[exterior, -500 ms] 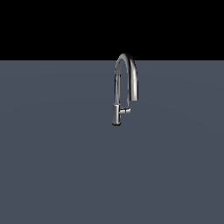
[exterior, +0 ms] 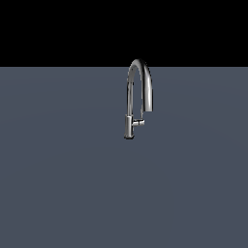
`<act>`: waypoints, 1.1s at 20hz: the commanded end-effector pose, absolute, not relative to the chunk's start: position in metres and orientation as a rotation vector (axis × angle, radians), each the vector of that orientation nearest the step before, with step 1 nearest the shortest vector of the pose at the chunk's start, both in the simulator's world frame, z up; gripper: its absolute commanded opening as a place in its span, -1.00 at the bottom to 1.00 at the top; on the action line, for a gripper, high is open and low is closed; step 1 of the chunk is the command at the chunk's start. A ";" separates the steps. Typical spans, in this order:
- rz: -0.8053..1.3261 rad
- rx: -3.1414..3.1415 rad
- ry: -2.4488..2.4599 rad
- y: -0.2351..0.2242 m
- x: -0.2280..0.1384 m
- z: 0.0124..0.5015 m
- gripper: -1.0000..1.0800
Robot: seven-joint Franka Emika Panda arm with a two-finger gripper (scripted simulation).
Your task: Turn on the faucet by rotating a designated handle.
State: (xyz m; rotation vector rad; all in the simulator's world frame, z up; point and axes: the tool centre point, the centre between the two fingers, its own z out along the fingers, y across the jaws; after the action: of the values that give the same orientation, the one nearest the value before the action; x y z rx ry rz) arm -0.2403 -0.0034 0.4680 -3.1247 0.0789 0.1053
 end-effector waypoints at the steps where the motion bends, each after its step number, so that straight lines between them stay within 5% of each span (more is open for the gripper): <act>1: 0.125 -3.113 0.095 -0.003 -0.235 0.467 -1.00; 22: 0.469 -2.860 0.374 -0.007 -0.133 0.442 -1.00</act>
State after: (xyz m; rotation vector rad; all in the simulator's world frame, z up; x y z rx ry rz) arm -0.1412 -0.0058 0.4455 -2.8840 0.3514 0.4416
